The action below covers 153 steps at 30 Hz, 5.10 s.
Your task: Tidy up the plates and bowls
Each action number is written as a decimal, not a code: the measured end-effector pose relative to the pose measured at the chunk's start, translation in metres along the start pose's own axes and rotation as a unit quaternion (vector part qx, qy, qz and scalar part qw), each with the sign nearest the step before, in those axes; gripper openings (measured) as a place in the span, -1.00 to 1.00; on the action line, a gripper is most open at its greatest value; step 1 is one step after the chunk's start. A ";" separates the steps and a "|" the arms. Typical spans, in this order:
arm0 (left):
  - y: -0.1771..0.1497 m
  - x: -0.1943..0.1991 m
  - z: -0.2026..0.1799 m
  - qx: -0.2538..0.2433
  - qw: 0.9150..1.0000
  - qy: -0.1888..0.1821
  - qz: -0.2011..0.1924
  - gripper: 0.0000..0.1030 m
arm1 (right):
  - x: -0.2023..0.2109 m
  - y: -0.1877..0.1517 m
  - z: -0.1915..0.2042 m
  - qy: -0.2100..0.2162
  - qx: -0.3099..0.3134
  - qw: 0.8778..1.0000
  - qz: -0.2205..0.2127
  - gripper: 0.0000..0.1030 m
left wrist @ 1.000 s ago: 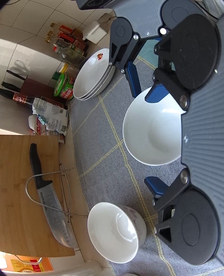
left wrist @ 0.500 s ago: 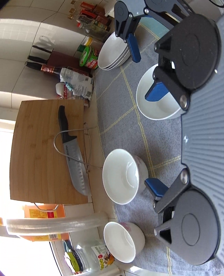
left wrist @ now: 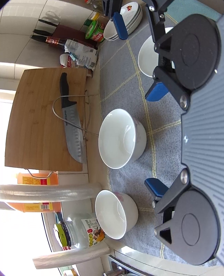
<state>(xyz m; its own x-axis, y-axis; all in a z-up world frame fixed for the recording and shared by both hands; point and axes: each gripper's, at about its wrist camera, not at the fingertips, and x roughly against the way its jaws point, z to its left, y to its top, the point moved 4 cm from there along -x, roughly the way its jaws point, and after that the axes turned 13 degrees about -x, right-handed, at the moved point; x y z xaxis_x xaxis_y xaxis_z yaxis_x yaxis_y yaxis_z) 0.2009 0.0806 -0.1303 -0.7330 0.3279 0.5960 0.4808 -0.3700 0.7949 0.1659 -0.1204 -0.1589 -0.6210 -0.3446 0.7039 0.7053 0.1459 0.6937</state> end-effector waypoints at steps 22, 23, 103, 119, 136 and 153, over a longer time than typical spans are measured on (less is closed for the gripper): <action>0.012 -0.056 0.002 -0.050 0.998 0.033 0.005 0.85 | -0.071 0.071 0.006 0.063 0.010 0.997 0.051 1.00; 0.012 -0.057 0.002 -0.051 0.998 0.035 0.004 0.85 | -0.075 0.074 0.007 0.067 0.010 0.996 0.054 1.00; 0.028 -0.039 -0.004 -0.063 0.998 -0.016 0.021 0.67 | -0.115 0.101 0.022 0.128 -0.009 0.988 0.081 0.67; 0.032 0.009 -0.039 -0.087 0.996 -0.027 -0.003 0.68 | -0.053 0.076 0.021 0.116 -0.006 0.992 0.038 0.67; 0.032 0.037 -0.083 -0.117 0.991 -0.057 -0.022 0.68 | 0.002 0.043 0.007 0.092 -0.024 0.995 0.006 0.67; 0.024 0.044 -0.116 -0.138 0.986 -0.093 -0.021 0.68 | 0.026 0.012 -0.010 0.065 -0.049 0.997 0.004 0.67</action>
<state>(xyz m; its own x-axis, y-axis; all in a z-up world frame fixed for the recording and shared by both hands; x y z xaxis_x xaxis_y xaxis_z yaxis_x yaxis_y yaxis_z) 0.1245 -0.0144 -0.0984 -0.6356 0.4925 0.5945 0.2845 -0.5664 0.7735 0.1617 -0.1371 -0.1343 -0.5710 -0.4616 0.6789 0.7437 0.0594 0.6659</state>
